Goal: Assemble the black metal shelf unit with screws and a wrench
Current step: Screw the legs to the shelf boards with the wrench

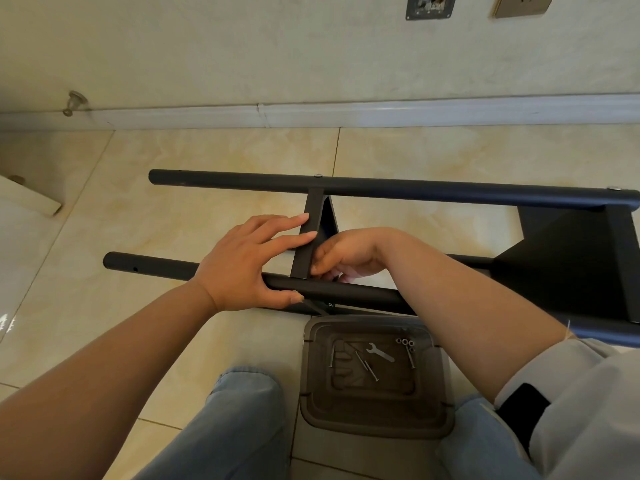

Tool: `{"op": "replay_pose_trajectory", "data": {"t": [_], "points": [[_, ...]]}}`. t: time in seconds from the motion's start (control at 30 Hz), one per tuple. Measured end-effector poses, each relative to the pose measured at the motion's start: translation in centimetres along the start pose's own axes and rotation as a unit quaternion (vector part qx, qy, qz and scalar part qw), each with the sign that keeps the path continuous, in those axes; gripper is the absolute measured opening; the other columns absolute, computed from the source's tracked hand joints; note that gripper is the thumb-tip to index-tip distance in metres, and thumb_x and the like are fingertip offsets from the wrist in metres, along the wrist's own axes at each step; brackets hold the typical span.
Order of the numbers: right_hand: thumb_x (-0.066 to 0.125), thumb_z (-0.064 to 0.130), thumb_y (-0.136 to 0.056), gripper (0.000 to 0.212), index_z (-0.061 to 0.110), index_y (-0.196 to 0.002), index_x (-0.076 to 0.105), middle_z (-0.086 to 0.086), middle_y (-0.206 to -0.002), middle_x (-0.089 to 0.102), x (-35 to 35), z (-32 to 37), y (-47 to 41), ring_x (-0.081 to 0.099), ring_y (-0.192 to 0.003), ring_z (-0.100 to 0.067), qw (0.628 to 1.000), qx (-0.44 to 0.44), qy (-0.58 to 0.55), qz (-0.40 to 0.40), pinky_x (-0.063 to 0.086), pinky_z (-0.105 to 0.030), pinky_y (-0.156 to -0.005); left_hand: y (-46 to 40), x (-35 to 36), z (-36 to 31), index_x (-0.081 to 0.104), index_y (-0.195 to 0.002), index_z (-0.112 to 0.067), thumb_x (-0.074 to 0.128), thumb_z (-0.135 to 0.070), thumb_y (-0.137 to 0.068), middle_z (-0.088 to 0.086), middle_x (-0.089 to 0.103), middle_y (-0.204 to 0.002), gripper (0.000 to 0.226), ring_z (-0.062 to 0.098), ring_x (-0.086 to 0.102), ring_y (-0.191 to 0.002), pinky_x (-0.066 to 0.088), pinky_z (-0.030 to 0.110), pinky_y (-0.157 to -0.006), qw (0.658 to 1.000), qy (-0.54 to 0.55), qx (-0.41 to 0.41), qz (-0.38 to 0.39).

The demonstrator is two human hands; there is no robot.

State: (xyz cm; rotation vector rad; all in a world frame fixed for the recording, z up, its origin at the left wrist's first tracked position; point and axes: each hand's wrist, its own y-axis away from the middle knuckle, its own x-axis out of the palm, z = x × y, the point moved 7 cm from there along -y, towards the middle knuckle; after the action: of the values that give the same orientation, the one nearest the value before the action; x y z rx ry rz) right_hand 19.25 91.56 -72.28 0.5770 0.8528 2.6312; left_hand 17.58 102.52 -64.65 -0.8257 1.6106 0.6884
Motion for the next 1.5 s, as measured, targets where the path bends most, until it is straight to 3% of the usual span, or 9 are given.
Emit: {"op": "replay_pose_trajectory", "data": {"t": [0.13, 0.37, 0.5, 0.67, 0.87, 1.03, 1.5], "points": [[0.043, 0.014, -0.098, 0.018, 0.011, -0.110, 0.056, -0.005, -0.099, 0.063, -0.04, -0.17, -0.24, 0.061, -0.092, -0.017, 1.000, 0.013, 0.020, -0.008, 0.049, -0.032, -0.086, -0.03, 0.06, -0.01, 0.030, -0.140, -0.037, 0.049, -0.072, -0.070, -0.007, 0.032, -0.150, 0.081, 0.021, 0.036, -0.128, 0.042, 0.044, -0.096, 1.000, -0.001, -0.002, 0.002], [0.042, 0.008, -0.097, 0.017, 0.014, -0.099, 0.058, -0.003, -0.095, 0.064, 0.10, 0.13, 0.16, 0.061, -0.089, -0.014, 1.000, 0.001, 0.001, 0.004, 0.049, -0.026, -0.078, -0.02, -0.03, 0.04, 0.030, -0.141, -0.037, 0.050, -0.072, -0.070, -0.007, 0.032, -0.150, 0.081, 0.021, 0.036, -0.127, 0.041, 0.043, -0.096, 1.000, -0.001, -0.001, 0.002], [0.043, 0.014, -0.098, 0.021, 0.010, -0.113, 0.056, -0.005, -0.100, 0.064, -0.08, -0.09, -0.05, 0.061, -0.093, -0.016, 1.000, 0.012, 0.020, -0.004, 0.049, -0.031, -0.085, -0.07, -0.01, -0.03, 0.031, -0.140, -0.036, 0.050, -0.071, -0.070, -0.006, 0.033, -0.150, 0.081, 0.022, 0.037, -0.127, 0.042, 0.044, -0.096, 1.000, 0.000, 0.000, 0.000], [0.044, 0.008, -0.097, 0.017, 0.015, -0.101, 0.059, -0.002, -0.096, 0.065, 0.15, 0.19, 0.24, 0.061, -0.092, -0.013, 1.000, 0.002, 0.004, 0.007, 0.049, -0.027, -0.080, -0.05, -0.03, -0.01, 0.031, -0.140, -0.036, 0.050, -0.071, -0.070, -0.007, 0.033, -0.150, 0.080, 0.021, 0.036, -0.127, 0.042, 0.043, -0.095, 1.000, 0.001, -0.002, 0.000], [0.044, 0.013, -0.097, 0.019, 0.009, -0.112, 0.057, -0.006, -0.100, 0.064, -0.19, -0.16, -0.10, 0.061, -0.094, -0.018, 1.000, 0.014, 0.007, -0.006, 0.048, -0.033, -0.087, -0.05, 0.09, 0.07, 0.030, -0.141, -0.036, 0.049, -0.072, -0.070, -0.007, 0.032, -0.150, 0.081, 0.021, 0.035, -0.128, 0.042, 0.043, -0.096, 1.000, -0.002, -0.002, 0.001], [0.045, 0.006, -0.096, 0.016, 0.014, -0.097, 0.060, -0.003, -0.093, 0.065, -0.17, 0.15, 0.05, 0.062, -0.089, -0.014, 1.000, -0.004, -0.010, -0.012, 0.050, -0.025, -0.076, -0.06, 0.07, 0.06, 0.029, -0.141, -0.037, 0.049, -0.072, -0.071, -0.007, 0.032, -0.150, 0.081, 0.020, 0.034, -0.127, 0.040, 0.041, -0.095, 1.000, -0.006, -0.002, 0.000], [0.046, 0.012, -0.096, 0.016, 0.013, -0.105, 0.059, -0.006, -0.097, 0.066, -0.27, -0.12, -0.29, 0.063, -0.092, -0.017, 1.000, 0.006, 0.010, -0.022, 0.051, -0.030, -0.079, -0.05, 0.07, 0.05, 0.030, -0.141, -0.037, 0.049, -0.072, -0.070, -0.007, 0.033, -0.150, 0.081, 0.019, 0.034, -0.127, 0.039, 0.040, -0.095, 1.000, -0.008, -0.003, 0.000]]}}
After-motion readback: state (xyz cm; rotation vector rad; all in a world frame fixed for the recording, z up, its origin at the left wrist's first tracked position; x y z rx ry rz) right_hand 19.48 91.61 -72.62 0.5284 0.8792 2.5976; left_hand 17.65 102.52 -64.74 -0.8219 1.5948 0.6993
